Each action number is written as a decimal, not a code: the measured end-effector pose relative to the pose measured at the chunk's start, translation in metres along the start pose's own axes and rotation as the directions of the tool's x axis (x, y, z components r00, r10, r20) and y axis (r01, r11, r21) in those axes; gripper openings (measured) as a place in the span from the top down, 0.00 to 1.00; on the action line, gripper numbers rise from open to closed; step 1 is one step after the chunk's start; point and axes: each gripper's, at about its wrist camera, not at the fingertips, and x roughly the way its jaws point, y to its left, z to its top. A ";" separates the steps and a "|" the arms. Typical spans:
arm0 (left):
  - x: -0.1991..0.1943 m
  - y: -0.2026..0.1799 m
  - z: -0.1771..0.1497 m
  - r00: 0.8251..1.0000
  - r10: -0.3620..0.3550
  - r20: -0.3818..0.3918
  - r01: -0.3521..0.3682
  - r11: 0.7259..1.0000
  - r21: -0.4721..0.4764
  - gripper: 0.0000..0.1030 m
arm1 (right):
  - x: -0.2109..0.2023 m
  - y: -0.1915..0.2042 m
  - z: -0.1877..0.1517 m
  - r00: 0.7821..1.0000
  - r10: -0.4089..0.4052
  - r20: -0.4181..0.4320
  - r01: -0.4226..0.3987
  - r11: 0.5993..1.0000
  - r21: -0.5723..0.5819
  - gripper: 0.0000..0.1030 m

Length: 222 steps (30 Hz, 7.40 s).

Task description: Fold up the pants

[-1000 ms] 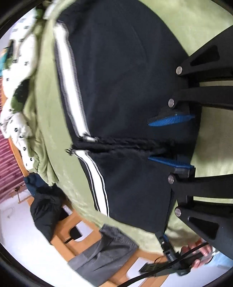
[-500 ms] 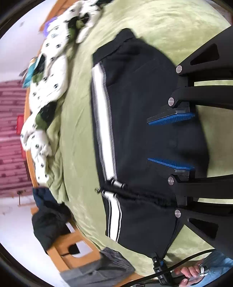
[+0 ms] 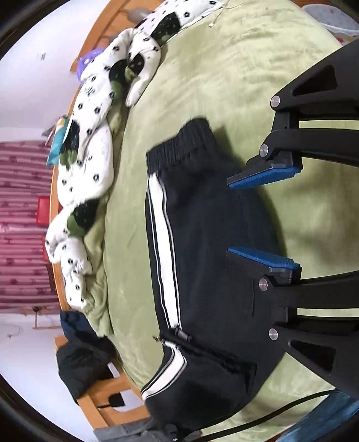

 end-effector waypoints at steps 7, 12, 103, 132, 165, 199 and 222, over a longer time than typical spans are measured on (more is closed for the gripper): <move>0.072 -0.093 -0.041 0.988 -0.099 -0.120 0.111 0.989 0.098 0.90 | -0.009 -0.021 -0.018 1.000 -0.010 0.006 0.009 1.000 0.029 0.58; 0.107 -0.102 -0.079 0.970 -0.107 -0.218 0.129 0.988 0.088 0.90 | -0.010 -0.019 -0.027 1.000 -0.007 -0.001 0.007 1.000 0.016 0.58; 0.054 0.036 -0.137 0.961 -0.211 -0.180 0.184 0.970 -0.158 0.41 | 0.107 0.106 -0.014 0.835 0.518 -0.185 -0.397 0.800 0.449 0.73; 0.086 -0.047 -0.151 0.990 0.082 -0.115 -0.089 0.995 -0.054 0.41 | 0.048 0.022 0.079 0.835 0.549 -0.016 -0.536 0.821 0.198 0.83; 0.092 -0.110 -0.135 0.973 -0.092 -0.213 0.120 0.985 0.123 0.41 | 0.096 -0.122 0.018 0.979 0.192 -0.072 -0.169 0.953 0.252 0.82; 0.182 -0.036 -0.045 0.954 -0.133 -0.267 0.103 0.987 -0.124 0.44 | 0.164 -0.126 0.079 0.972 0.171 -0.160 -0.127 0.959 0.253 0.42; 0.160 -0.015 -0.004 0.913 -0.347 -0.214 0.274 0.911 -0.308 0.90 | 0.079 -0.060 0.082 0.965 0.244 -0.095 -0.201 0.923 0.328 0.84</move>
